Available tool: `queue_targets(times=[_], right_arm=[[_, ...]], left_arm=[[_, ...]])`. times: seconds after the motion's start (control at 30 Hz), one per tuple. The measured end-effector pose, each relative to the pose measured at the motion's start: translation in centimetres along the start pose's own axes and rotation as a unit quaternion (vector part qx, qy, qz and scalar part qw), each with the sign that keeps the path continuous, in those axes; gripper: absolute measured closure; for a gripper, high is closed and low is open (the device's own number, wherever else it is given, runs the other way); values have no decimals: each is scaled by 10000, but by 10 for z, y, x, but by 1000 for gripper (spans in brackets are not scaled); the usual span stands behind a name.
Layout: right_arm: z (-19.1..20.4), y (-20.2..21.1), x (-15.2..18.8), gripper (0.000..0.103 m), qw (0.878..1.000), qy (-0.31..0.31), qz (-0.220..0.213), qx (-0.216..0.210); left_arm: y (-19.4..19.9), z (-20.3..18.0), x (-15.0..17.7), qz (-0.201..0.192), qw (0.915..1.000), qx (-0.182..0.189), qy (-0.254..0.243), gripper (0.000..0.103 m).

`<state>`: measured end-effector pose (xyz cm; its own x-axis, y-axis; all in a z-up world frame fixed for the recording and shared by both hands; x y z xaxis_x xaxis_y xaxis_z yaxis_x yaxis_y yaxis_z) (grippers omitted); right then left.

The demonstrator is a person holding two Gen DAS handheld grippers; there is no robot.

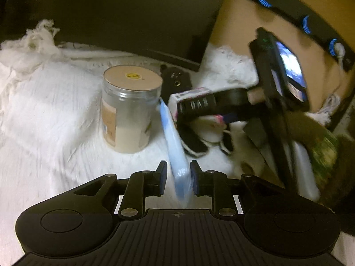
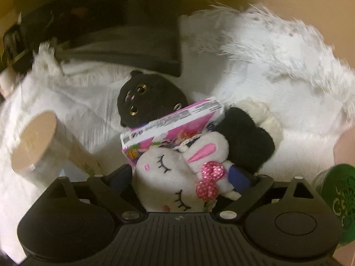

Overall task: Organize soft objects
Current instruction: 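Grasp the white bunny plush with right while left holds the clear plastic piece, then carry both items over the pink box and open the left tool to drop the plastic piece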

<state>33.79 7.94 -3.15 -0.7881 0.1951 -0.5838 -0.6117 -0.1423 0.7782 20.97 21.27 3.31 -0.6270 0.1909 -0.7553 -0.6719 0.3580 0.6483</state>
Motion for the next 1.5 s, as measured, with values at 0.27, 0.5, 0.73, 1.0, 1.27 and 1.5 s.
queue_targets(times=[0.27, 0.5, 0.73, 1.0, 1.27, 1.5], right_arm=[[-1, -1, 5, 9, 9995, 3, 69, 322], [-9, -3, 4, 17, 9965, -760, 110, 314], [-10, 36, -6, 31, 9994, -318, -41, 135], [-19, 125, -47, 31, 9958, -245, -742, -476], [-60, 223, -67, 31, 9844, -39, -1724, -335], [-125, 298, -62, 30, 9699, 84, -2392, 448]], left_arm=[[-44, 13, -11, 342, 9979, 240, 499, 82], [-37, 19, -5, 358, 9954, 298, 842, 86], [-12, 8, -27, 263, 9985, 126, 454, 86], [24, 2, -84, -183, 9995, 126, 220, 86], [13, -62, -132, -493, 9945, 921, -38, 86], [-19, -158, -168, -470, 9777, 2012, -365, 86]])
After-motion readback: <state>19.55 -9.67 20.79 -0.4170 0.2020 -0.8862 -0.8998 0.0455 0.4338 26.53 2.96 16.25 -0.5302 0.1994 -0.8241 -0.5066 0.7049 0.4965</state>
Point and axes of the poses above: each gripper's, at about its wrist camera, not at the fingertips, and y roughly against the way its jaws point, z to its left, x to its underside, the point moved 4 cm from there along -y, roughly the way its jaws point, and after that the axes turned 13 degrees about -y, right-handed, at the moved point
